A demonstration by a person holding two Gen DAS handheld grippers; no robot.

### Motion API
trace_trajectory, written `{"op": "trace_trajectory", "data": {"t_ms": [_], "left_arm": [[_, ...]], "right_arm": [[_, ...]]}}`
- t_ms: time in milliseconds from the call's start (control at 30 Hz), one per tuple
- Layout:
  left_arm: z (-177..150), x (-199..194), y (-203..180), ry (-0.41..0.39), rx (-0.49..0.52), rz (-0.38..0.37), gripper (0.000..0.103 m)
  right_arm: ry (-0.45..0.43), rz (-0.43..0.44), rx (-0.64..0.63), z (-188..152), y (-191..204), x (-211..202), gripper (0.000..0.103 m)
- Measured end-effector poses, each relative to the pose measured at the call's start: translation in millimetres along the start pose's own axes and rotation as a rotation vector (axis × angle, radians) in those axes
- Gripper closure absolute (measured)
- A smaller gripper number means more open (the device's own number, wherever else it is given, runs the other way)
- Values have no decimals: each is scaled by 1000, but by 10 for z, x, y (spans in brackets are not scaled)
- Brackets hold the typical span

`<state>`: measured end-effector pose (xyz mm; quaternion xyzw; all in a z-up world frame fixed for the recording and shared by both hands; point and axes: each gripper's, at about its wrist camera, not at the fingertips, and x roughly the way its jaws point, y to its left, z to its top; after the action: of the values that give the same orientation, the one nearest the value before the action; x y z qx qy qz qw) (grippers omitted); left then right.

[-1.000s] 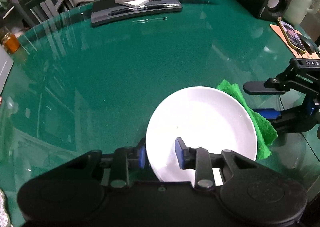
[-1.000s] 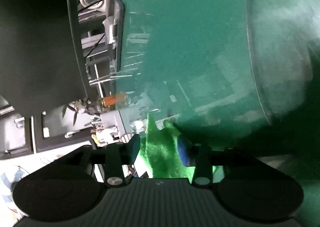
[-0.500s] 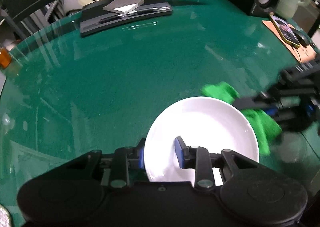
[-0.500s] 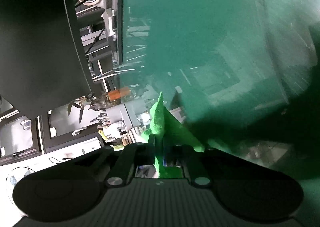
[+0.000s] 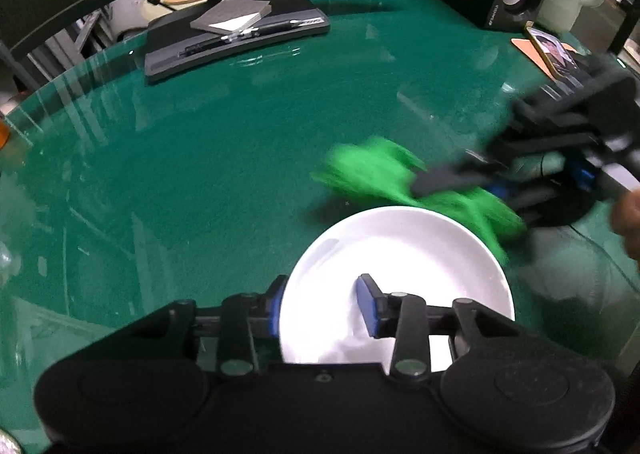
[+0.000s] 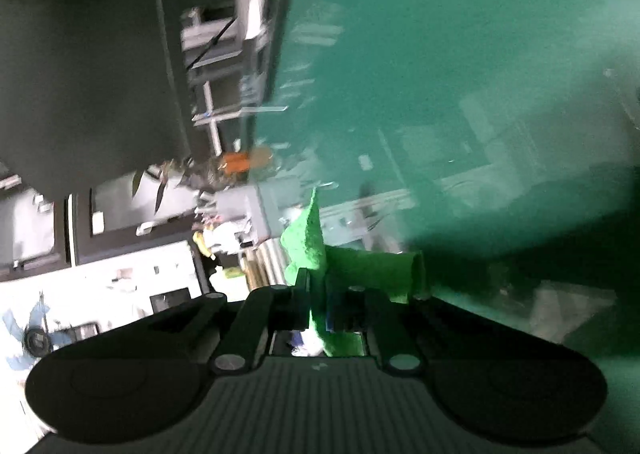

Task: Clean bowl
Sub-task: 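Hold the bowl with the left gripper while the right gripper wipes the rim again, then hold the white bowl with the left gripper while the right gripper rubs the green cloth along its rim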

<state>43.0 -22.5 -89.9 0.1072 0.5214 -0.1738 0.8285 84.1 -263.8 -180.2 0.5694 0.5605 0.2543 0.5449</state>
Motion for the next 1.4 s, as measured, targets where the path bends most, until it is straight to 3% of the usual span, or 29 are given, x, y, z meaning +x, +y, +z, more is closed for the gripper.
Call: {"op": "trace_trajectory", "data": {"t_ms": [67,200,400,733,833,1000,1067,1200,1267,1400], "left_arm": [[8,5,0,0,7,-2,62],[11,5,-9,2,19,-2,62],[15,6,-23,6,38,-3,62],[102,50,-12,13,77,-10,57],[76,2,-61,22,50,44,61],[-132,-123,2,22,-74,25,57],[-154,-100,29,26,-79,20,58],[-87,-68,82,26,-76,17,73],[-39,-47,110,21,-67,17,67],[-3,-26,121,21,-15,-9,67]], "right_arm": [[-7,-8,41,-77,-121,-151,96],[-35,16,69,-42,-138,-47,95],[21,42,7,150,121,439,95],[0,19,109,-86,-281,-95,95],[-13,46,141,-151,-375,-129,95],[-44,40,98,-52,-303,-88,95],[-49,34,77,1,-244,-61,94],[-26,24,18,71,-140,58,94],[-3,25,2,27,-97,136,94],[23,20,30,-89,-216,-50,94]]}}
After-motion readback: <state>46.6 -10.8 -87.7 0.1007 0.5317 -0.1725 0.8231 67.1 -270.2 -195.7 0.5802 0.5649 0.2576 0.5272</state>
